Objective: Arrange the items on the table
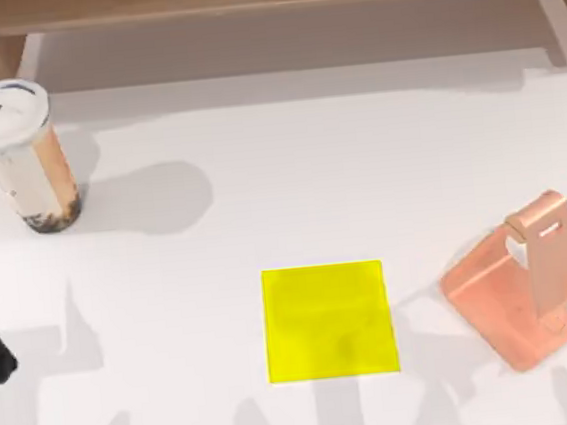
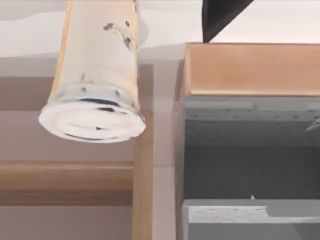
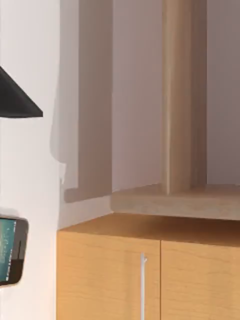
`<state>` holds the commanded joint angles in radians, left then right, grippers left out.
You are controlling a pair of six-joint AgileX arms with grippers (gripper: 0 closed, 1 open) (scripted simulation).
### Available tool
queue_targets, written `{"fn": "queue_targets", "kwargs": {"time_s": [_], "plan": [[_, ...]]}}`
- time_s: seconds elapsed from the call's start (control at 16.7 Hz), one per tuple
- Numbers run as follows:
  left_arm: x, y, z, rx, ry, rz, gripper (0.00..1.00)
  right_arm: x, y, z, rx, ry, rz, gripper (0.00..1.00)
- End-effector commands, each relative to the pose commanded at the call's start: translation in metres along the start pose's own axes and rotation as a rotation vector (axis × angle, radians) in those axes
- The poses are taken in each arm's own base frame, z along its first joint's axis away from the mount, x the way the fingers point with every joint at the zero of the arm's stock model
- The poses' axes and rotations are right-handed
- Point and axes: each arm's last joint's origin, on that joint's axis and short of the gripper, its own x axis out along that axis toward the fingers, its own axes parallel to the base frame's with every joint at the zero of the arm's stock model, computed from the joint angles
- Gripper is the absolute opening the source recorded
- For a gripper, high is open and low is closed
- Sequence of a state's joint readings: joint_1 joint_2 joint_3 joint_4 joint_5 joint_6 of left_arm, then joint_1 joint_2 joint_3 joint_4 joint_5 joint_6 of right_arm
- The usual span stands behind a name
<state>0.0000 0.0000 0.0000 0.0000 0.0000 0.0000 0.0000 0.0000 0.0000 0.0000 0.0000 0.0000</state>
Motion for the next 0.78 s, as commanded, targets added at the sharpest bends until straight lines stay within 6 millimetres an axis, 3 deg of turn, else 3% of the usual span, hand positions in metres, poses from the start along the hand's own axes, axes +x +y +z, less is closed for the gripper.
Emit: {"fn": "queue_targets", "kwargs": {"time_s": [0.18, 0.36, 0.6, 0.78], "plan": [[0.000, 0.000, 0.000, 0.000, 0.000, 0.000, 1.00, 0.000, 0.000, 0.002, -0.009, 0.011, -0.002, 1.00], [0.000, 0.000, 0.000, 0.000, 0.000, 0.000, 1.00, 0.001, -0.002, 0.016, -0.078, 0.106, -0.013, 1.00], [0.000, 0.000, 0.000, 0.000, 0.000, 0.000, 1.00, 0.016, -0.006, 0.047, -0.203, 0.379, -0.007, 1.00], [0.000, 0.000, 0.000, 0.000, 0.000, 0.000, 1.00, 0.045, -0.010, 0.057, -0.276, 0.678, 0.037, 1.00]]}}
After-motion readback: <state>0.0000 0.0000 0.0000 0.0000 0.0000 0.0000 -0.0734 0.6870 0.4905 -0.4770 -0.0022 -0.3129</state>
